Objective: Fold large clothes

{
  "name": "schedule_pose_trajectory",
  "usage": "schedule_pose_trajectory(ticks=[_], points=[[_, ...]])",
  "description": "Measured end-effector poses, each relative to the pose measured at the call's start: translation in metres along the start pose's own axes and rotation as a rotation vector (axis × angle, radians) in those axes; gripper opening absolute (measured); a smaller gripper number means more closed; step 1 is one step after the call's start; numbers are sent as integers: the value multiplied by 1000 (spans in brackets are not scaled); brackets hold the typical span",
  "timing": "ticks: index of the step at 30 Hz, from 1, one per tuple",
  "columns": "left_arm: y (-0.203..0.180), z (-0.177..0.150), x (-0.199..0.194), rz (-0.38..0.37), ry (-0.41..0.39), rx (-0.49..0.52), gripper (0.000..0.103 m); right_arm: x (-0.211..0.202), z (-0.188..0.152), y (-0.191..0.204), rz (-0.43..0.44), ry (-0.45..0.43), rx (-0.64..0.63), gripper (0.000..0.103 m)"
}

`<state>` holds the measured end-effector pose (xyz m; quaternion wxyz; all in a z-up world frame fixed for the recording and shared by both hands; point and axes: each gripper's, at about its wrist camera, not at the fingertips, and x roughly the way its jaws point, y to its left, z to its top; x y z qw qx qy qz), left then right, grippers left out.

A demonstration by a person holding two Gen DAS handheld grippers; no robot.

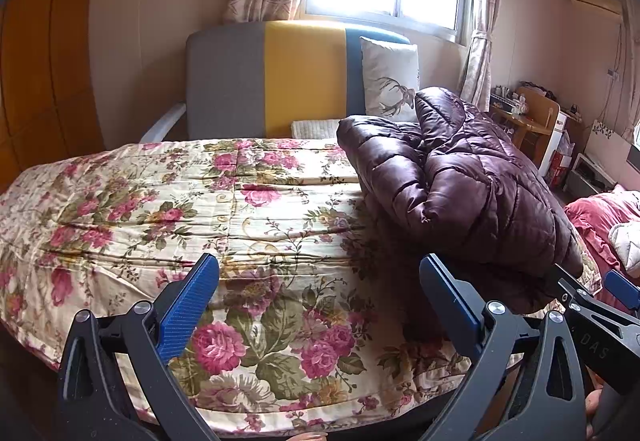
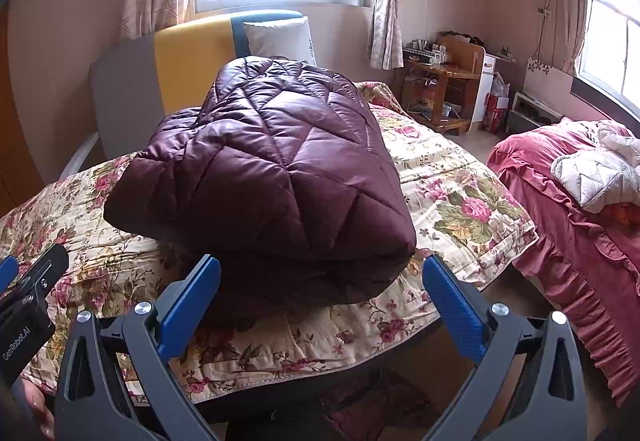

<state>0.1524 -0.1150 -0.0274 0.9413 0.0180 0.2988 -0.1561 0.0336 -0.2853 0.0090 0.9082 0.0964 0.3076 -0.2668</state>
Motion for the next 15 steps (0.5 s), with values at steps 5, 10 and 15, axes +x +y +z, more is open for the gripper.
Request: schedule_pose_trajectory(ticks=[5,10,15], points=[[0,-1,2,-21,8,4,99,5,0,-1,3,14,3,101],[-1,-3,3,-13,2,19,99,9,-2,2,0,23,-9,101],[0,-4,6,-31,22,9,99,10,-1,4,-3,27,-8,101]])
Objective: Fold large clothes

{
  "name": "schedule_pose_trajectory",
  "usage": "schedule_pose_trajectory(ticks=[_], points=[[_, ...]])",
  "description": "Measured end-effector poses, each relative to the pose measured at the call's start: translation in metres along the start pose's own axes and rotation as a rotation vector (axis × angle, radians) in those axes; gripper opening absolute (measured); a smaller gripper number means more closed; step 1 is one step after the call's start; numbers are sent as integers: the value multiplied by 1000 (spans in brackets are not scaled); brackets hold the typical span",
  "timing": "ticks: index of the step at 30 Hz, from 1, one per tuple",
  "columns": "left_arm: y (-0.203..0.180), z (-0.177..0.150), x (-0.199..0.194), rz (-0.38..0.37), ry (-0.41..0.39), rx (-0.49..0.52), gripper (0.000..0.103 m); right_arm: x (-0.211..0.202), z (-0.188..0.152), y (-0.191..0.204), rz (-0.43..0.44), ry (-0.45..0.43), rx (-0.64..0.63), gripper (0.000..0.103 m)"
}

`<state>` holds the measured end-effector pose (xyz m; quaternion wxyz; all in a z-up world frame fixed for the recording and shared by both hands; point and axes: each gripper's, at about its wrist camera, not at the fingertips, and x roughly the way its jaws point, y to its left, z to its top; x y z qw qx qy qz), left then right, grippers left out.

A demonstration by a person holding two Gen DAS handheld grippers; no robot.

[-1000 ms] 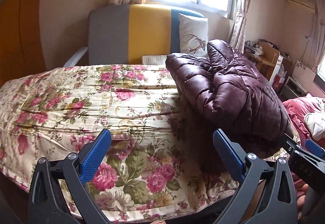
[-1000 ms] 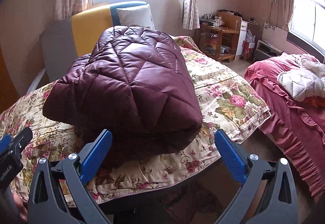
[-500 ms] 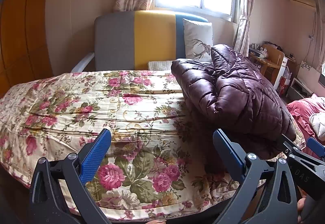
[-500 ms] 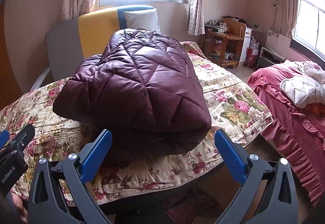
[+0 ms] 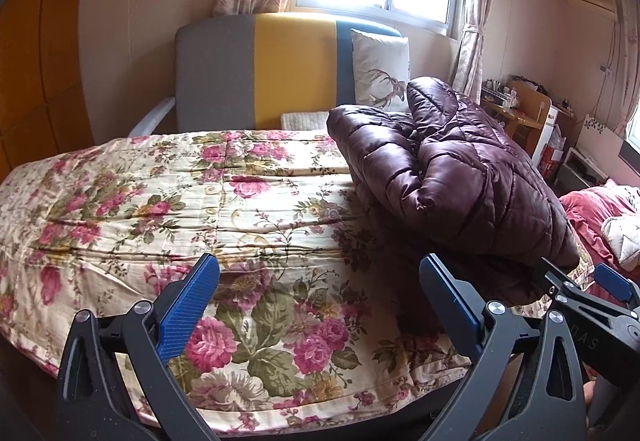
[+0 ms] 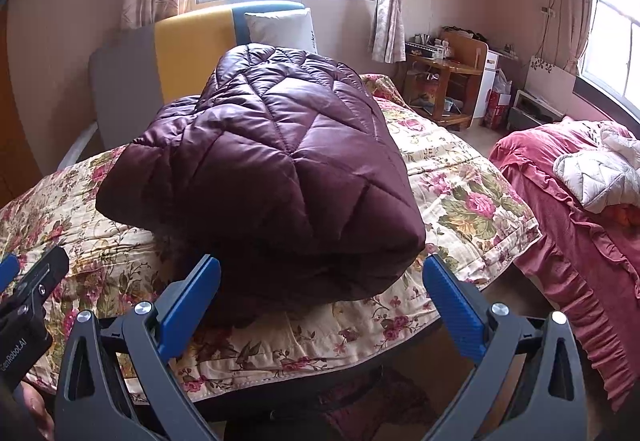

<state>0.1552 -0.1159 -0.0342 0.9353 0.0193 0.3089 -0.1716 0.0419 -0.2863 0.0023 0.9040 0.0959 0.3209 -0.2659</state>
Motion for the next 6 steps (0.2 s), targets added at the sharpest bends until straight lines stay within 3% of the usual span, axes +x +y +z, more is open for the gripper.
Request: schedule_pose_trajectory(ticks=[6], points=[[4,-3,1,-5,7,-21,99,-4,0,2,-5,-11,-6,101]])
